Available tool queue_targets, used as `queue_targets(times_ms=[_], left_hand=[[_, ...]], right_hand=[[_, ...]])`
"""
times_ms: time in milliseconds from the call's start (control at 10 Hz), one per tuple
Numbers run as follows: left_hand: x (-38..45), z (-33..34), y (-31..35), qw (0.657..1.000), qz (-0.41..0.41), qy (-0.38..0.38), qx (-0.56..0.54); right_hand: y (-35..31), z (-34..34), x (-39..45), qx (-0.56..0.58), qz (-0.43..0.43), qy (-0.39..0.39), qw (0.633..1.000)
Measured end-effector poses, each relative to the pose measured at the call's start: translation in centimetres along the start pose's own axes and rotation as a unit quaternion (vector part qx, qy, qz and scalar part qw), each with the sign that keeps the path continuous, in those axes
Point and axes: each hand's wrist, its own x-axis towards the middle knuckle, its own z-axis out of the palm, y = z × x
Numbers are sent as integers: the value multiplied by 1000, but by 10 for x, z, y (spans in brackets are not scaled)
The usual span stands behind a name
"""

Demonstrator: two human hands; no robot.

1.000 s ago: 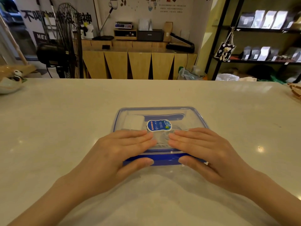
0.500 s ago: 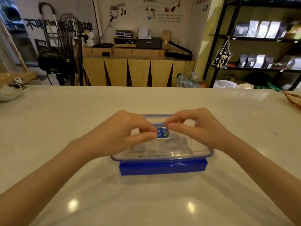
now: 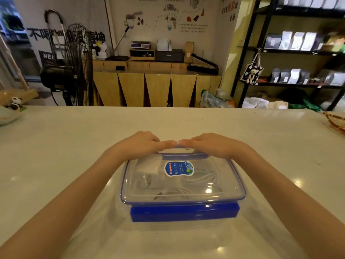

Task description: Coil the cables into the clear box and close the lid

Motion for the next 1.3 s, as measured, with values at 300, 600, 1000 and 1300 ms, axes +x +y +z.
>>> queue_targets(times_ms=[300, 600, 1000, 1300], left_hand=[[3, 0, -4, 998, 22, 36, -53], [-7, -2, 0, 986, 96, 120, -64], [-10, -6, 0, 977, 147, 155, 23], [-34, -47, 7, 901, 222, 374, -6]], right_hand=[[3, 4, -2, 27, -53, 77, 995], [4, 2, -4, 70, -109, 145, 981], [5, 3, -8, 57, -145, 223, 962], [-26, -61, -84, 197, -308, 396, 842]])
